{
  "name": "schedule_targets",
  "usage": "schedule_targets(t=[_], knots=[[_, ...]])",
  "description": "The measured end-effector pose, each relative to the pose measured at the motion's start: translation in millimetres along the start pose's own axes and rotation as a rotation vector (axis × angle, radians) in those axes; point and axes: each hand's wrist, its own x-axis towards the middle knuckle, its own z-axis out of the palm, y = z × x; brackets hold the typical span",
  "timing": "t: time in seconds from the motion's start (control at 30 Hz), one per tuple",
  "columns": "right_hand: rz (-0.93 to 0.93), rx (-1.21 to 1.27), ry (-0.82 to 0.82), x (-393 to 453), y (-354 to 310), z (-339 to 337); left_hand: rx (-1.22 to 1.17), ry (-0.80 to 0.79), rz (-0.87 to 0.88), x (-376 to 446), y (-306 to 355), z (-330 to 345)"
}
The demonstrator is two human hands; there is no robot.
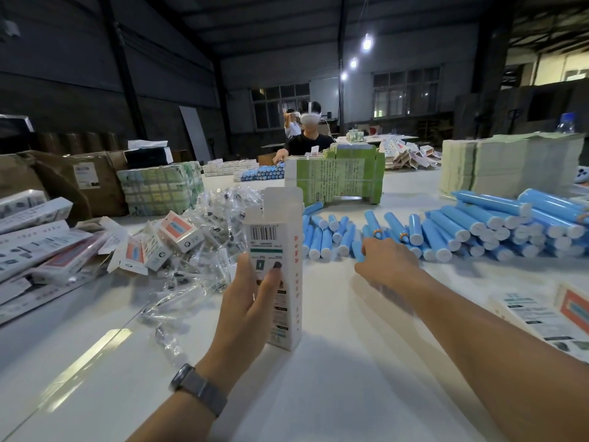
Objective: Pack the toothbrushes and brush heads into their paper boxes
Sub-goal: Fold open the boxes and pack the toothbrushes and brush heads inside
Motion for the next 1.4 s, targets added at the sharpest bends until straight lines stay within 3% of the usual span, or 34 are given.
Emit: schedule_targets(t=[0.13,0.27,0.37,0.5,0.6,0.77,0.93,1.2,1.33,1.4], knots=[[-0.001,0.002,-0.027,-1.6,2.1,0.0,-0.055,0.020,-0.039,3.2,0.4,-1.1],[0.012,0.011,-0.086,0.3,3.9,-5.2,-0.269,-0.093,-0.168,4.2,1.9,-6.0],[0.023,0.155,-0.055,1.1,0.8,-10.0,-0.268,-0.172,-0.205,3.9,2.4,-7.1],[0.022,0.609,-0.023,-5.1,-13.2,-23.7,-0.223,-0.171,-0.208,3.3,0.5,-4.2],[-0.085,0.986,-0.037,-14.7,-27.6,-39.6,-0.201,-0.172,-0.192,2.4,-0.1,-3.9],[-0.254,1.429,-0.020,-43.5,-53.9,-73.7,-0.159,-0.164,-0.170,-0.2,4.0,-4.4],[-0.462,1.785,-0.134,-71.1,-69.8,-101.4,-0.129,-0.143,-0.184,0.8,6.4,-4.9],[-0.510,1.322,0.337,-80.9,-79.1,-104.7,-0.110,-0.163,-0.151,-0.3,10.0,-1.8],[-0.610,1.130,0.221,-83.1,-82.1,-98.9,-0.117,-0.155,-0.146,0.4,10.3,-0.4],[-0.641,1.054,0.245,-85.3,-83.1,-95.2,-0.122,-0.156,-0.142,1.0,10.5,-0.2]])
